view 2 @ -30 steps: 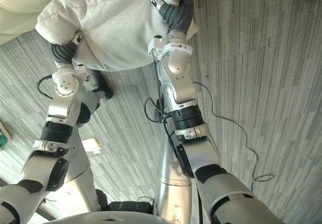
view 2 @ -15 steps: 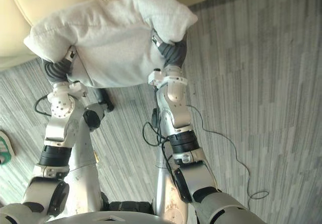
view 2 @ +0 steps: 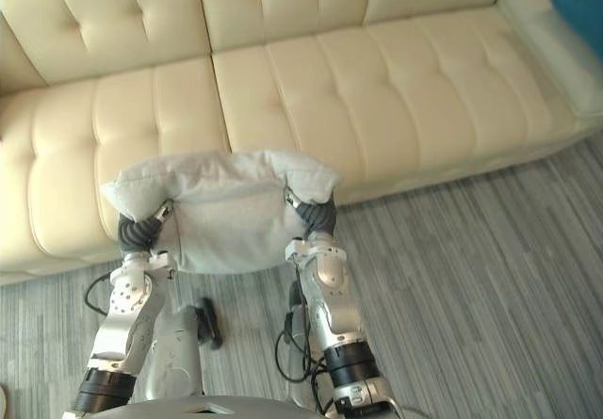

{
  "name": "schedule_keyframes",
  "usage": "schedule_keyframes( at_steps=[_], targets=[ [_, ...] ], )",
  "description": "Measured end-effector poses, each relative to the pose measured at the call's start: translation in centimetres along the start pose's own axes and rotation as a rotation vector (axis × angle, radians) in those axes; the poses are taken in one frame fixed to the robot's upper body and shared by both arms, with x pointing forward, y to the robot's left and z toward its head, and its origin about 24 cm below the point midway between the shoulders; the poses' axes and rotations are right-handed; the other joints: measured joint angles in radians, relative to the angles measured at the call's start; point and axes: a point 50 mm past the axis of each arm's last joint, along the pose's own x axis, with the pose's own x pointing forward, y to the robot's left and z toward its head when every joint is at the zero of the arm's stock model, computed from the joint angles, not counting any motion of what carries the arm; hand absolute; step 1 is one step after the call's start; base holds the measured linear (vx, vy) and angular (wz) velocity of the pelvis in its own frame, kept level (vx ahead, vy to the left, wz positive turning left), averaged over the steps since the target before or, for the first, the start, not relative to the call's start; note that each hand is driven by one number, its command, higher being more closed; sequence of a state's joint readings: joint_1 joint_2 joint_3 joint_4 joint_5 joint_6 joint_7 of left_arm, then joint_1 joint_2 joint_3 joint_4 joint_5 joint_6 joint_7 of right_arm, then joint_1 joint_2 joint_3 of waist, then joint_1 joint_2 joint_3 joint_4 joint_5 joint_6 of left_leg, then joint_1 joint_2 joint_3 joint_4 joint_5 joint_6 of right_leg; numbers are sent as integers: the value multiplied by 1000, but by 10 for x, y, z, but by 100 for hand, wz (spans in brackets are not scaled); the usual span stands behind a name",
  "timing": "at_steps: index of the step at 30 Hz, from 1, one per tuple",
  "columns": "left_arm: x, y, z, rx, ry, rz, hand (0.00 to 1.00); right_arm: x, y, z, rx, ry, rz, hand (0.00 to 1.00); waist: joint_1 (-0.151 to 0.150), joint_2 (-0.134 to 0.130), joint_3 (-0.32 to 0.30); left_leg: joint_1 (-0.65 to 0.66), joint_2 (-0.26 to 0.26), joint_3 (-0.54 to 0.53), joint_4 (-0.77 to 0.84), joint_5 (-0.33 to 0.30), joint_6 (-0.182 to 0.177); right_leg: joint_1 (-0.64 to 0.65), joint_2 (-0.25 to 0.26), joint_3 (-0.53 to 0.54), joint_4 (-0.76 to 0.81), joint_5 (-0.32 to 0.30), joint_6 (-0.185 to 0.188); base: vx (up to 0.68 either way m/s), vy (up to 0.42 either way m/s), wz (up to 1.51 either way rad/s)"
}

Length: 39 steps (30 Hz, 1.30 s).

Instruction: Pick up cushions and gather them together orderly.

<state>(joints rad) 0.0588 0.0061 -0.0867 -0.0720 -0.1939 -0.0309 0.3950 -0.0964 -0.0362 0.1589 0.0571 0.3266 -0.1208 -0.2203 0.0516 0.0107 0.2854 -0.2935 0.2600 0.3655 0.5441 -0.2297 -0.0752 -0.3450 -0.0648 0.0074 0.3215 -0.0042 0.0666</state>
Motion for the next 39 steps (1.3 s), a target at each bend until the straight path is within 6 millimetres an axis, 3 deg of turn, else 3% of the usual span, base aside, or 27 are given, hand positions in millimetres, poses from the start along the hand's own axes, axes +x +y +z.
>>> schedule_keyframes(
  at_steps=[2,5,8,12,20,23,27,28,29,31,32,33,35,37,38,39],
  targets=[
    [-10,8,-5,4,23,2,100,-10,-3,-11,-5,53,5,100,1,-5,-74,30,-10,16,-63,18,-5,42,1,-3,-103,41,-2,159,30,-13],
    [-19,15,-9,7,45,-4,100,-20,-7,-21,-13,103,18,100,-2,-6,-126,109,-33,0,-134,47,-17,159,0,-18,-221,91,8,204,9,6],
    [-25,21,-15,12,76,0,100,-24,-9,-26,-17,126,40,100,-2,-7,-159,151,-63,-67,-181,54,-18,214,-2,-20,-275,103,8,113,7,1],
    [-30,25,-23,27,118,-24,100,-27,-17,-38,-31,184,36,100,-3,-17,-202,201,-89,-69,-255,73,-25,252,-13,-19,-314,108,8,54,10,3],
    [-29,33,-32,109,164,-87,100,-29,-22,-46,-37,236,31,100,-22,-20,-215,226,-116,-65,-301,88,-22,258,-23,22,-353,140,13,-27,19,-10],
    [-30,32,-32,104,167,-104,100,-28,-25,-44,-37,232,24,100,-21,-25,-218,221,-119,-56,-295,77,-18,233,-23,39,-335,125,1,-76,13,-21],
    [-32,29,-34,69,180,-102,100,-28,-28,-43,-44,228,18,100,-27,-38,-203,206,-130,-89,-210,14,-6,161,-35,49,-142,43,-2,-78,72,-11],
    [-32,28,-35,62,183,-100,100,-28,-29,-43,-45,228,17,100,-27,-42,-197,208,-128,-95,-194,-3,-6,132,-35,22,-58,42,0,-95,93,8],
    [-32,28,-35,63,184,-101,100,-28,-29,-43,-43,226,15,100,-31,-48,-194,208,-129,-104,-186,-8,2,108,-45,-6,3,46,-24,-85,53,10],
    [-31,28,-34,66,179,-103,100,-26,-28,-42,-35,218,15,100,-39,-51,-188,203,-133,-119,-181,-9,9,105,-53,-22,14,58,-41,-73,79,22],
    [-29,28,-33,72,171,-106,100,-23,-28,-40,-35,211,16,100,-40,-39,-170,204,-130,-130,-182,-9,11,99,-53,-20,20,56,-49,-80,60,31],
    [-26,29,-30,84,159,-109,100,-21,-27,-38,-34,203,21,100,-51,-45,-158,201,-130,-150,-185,-11,9,104,-48,-11,9,16,-57,-81,11,31],
    [-21,30,-25,106,138,-122,100,-20,-26,-37,-32,199,24,100,-54,-62,-159,191,-138,-179,-214,-4,-2,114,-29,30,-105,-4,-43,-37,-94,47],
    [-17,26,-25,116,133,-143,100,-19,-26,-36,-16,196,23,100,-70,-87,-154,193,-161,-231,-257,27,-34,138,-31,39,-162,34,-7,73,-170,66],
    [-17,25,-26,116,135,-149,100,-18,-27,-35,-21,193,24,100,-72,-81,-151,195,-160,-237,-264,32,-39,134,-27,37,-153,35,-8,168,-195,48],
    [-19,20,-28,114,144,-166,100,-16,-33,-32,-51,186,27,100,-69,-58,-138,202,-145,-249,-282,41,-54,131,-11,30,-135,33,-6,145,-153,16]
  ],
)
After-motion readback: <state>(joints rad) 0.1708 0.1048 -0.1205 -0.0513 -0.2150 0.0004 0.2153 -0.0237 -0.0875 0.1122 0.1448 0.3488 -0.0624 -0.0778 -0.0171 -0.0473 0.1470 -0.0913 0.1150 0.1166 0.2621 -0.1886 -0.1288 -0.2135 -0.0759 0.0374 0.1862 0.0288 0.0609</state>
